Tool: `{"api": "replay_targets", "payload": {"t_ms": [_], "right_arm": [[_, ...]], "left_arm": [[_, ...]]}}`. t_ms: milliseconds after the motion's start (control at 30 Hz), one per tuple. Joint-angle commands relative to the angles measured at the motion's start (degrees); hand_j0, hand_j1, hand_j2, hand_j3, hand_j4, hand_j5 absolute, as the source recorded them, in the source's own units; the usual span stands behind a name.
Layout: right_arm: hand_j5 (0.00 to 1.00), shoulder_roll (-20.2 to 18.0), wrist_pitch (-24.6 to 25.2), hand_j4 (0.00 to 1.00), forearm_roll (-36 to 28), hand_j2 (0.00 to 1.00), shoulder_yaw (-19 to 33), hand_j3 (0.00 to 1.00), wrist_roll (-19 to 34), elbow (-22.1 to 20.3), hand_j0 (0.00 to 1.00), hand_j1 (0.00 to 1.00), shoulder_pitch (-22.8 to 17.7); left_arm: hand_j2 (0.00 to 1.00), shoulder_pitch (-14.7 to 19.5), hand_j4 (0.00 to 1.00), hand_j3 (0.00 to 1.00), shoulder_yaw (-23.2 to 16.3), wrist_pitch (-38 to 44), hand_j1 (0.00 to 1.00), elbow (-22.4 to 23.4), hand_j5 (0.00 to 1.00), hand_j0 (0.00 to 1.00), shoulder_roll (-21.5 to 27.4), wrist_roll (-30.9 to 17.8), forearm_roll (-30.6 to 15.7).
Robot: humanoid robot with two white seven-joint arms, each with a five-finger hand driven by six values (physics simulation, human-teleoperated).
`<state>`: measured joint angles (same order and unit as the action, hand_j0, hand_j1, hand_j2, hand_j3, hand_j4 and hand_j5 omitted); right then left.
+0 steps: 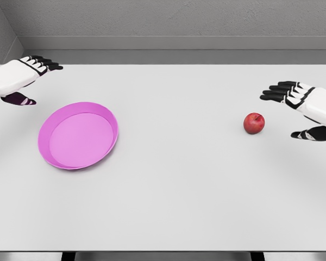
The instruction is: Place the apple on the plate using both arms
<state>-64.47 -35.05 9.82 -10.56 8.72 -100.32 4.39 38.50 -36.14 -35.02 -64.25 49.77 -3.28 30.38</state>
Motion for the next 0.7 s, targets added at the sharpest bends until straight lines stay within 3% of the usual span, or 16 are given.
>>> {"api": "replay_targets", "payload": {"t_ms": [0, 100, 200, 267, 433, 533, 667], "right_arm": [[1.0, -0.2, 0.1, 1.0, 0.0, 1.0, 0.1, 1.0, 0.4, -0.1, 1.0, 1.0, 0.0], [1.0, 0.2, 0.1, 1.0, -0.3, 1.0, -0.4, 1.0, 0.3, 0.0, 1.0, 1.0, 0.0], [1.0, 0.8, 1.0, 1.0, -0.3, 1.0, -4.7, 1.0, 0.4, 0.0, 1.0, 1.0, 0.1], [1.0, 1.3, 11.0, 1.0, -0.3, 1.0, -8.6, 1.0, 3.6, 0.0, 1.0, 1.0, 3.2], [1.0, 6.4, 24.0, 1.0, -0.3, 1.0, -22.0, 1.0, 17.2, 0.0, 1.0, 1.0, 17.2], [1.0, 9.7, 33.0, 1.0, 0.2, 1.0, -28.5, 1.0, 21.7, 0.9, 1.0, 1.0, 24.8], [1.0, 10.2, 41.6, 1.0, 0.4, 1.0, -29.3, 1.0, 22.3, 2.4, 1.0, 1.0, 26.6]], "left_arm": [[1.0, 0.0, 1.0, 1.0, 0.0, 0.0, 1.0, -0.1, 1.0, 1.0, 0.1, 0.0, -0.3], [1.0, 0.0, 1.0, 1.0, 0.0, 0.0, 1.0, -0.1, 1.0, 1.0, 0.1, 0.0, -0.3], [1.0, 0.0, 1.0, 1.0, 0.0, 0.0, 1.0, -0.1, 1.0, 1.0, 0.0, 0.0, -0.3], [1.0, 0.0, 1.0, 1.0, 0.0, 0.0, 1.0, -0.1, 1.0, 1.0, 0.0, 0.0, -0.3], [1.0, 0.1, 1.0, 1.0, 0.1, 0.0, 1.0, -0.1, 1.0, 1.0, -1.1, 0.0, 0.5], [1.0, 0.1, 1.0, 1.0, 0.1, 0.0, 1.0, -0.1, 1.0, 1.0, -1.1, 0.0, 0.4], [1.0, 0.1, 1.0, 1.0, 0.1, 0.0, 1.0, -0.1, 1.0, 1.0, -1.1, 0.0, 0.4]]}}
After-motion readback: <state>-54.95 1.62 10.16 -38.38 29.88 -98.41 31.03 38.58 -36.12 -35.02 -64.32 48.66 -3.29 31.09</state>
